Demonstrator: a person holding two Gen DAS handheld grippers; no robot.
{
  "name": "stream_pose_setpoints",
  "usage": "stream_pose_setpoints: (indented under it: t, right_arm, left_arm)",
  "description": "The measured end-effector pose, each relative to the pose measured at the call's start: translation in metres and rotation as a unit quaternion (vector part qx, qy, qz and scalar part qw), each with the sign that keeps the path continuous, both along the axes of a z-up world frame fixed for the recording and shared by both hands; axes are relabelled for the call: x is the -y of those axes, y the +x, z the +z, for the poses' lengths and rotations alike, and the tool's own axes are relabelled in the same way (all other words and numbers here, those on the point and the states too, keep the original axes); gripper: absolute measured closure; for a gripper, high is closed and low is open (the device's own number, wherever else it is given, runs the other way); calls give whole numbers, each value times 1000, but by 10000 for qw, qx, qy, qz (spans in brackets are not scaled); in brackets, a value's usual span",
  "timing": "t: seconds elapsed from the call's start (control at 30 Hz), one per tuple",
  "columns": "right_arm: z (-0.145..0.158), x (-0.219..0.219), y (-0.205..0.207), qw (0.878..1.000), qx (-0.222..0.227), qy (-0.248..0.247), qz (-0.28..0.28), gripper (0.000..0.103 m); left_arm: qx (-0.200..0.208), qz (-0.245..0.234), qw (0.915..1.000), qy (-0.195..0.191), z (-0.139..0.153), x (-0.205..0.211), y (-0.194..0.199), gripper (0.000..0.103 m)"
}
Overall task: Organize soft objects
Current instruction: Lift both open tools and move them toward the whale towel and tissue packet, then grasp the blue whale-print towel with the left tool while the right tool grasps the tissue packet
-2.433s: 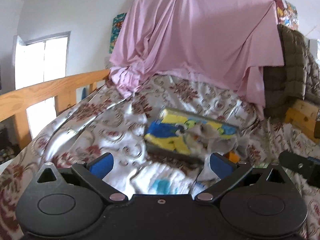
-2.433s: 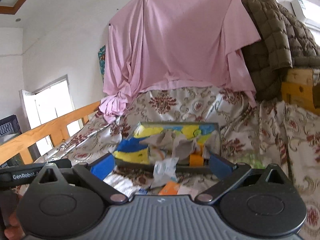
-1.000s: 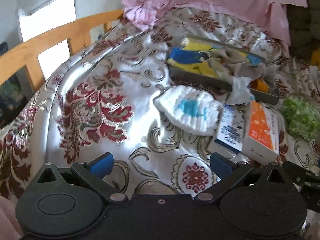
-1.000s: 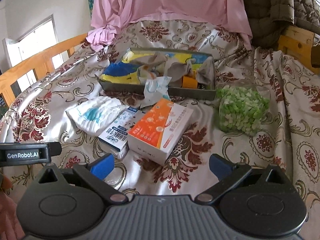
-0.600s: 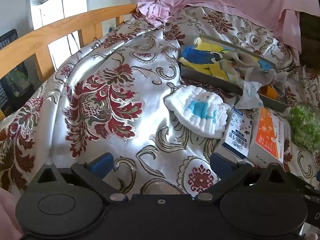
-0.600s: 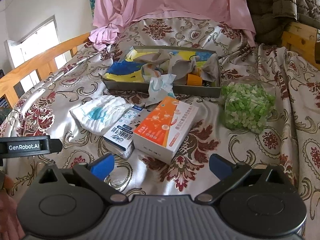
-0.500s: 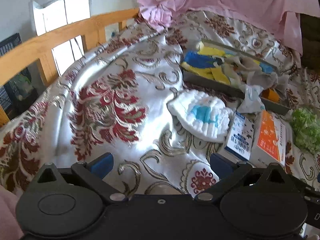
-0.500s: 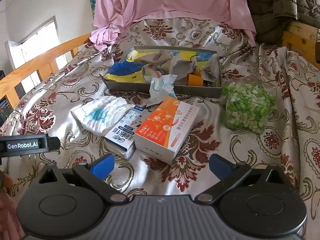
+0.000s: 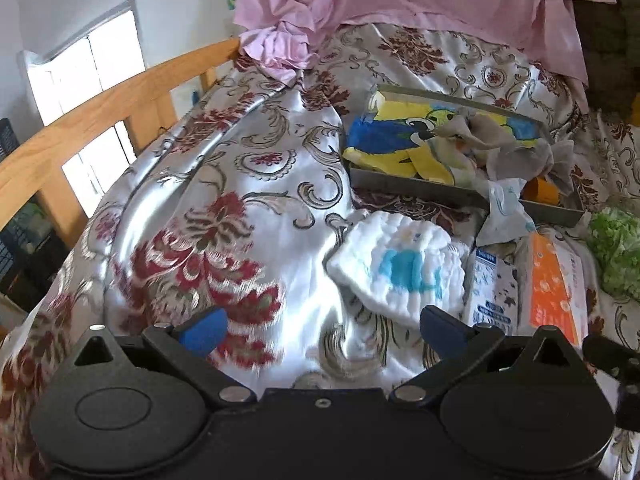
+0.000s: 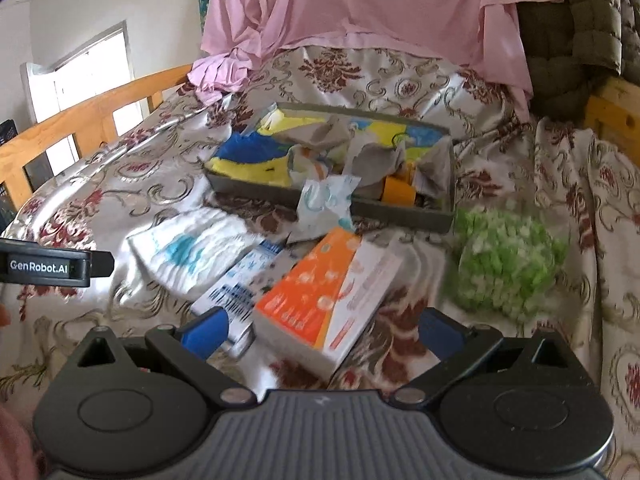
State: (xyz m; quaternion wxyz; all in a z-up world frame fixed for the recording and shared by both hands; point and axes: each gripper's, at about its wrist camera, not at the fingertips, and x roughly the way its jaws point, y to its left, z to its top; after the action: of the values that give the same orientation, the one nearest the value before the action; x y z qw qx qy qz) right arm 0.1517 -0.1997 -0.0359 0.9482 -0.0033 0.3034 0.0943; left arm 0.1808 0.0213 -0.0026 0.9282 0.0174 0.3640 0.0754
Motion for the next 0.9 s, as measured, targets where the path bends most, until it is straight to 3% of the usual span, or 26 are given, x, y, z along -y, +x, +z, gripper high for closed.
stream_pose_setpoints:
  t: [0.13,0.27,0.53,0.73,0.9]
  right_arm:
    - [0,7,13,9998,6,185,-90,0]
    - [-2,10,20,9996,59,191,-217,0]
    - [5,-2,36,9987,15,265,-445,0]
    - [23,-25,56,9987,167,-447,-166,0]
    - [16,-33,83,9953,375,-857,236,0]
  left_arm:
    - [-111,-187,9995,-236,-5,-8,24,1]
    - [-147,-316,9991,-237,-13,-8,42,1]
    - [-40,-371,9974,-615,-2,-10,46,1]
    - [281,-427,9959,-746,1,-17,47,1]
    - [202,-510,9947,-872,-10,-20,64,1]
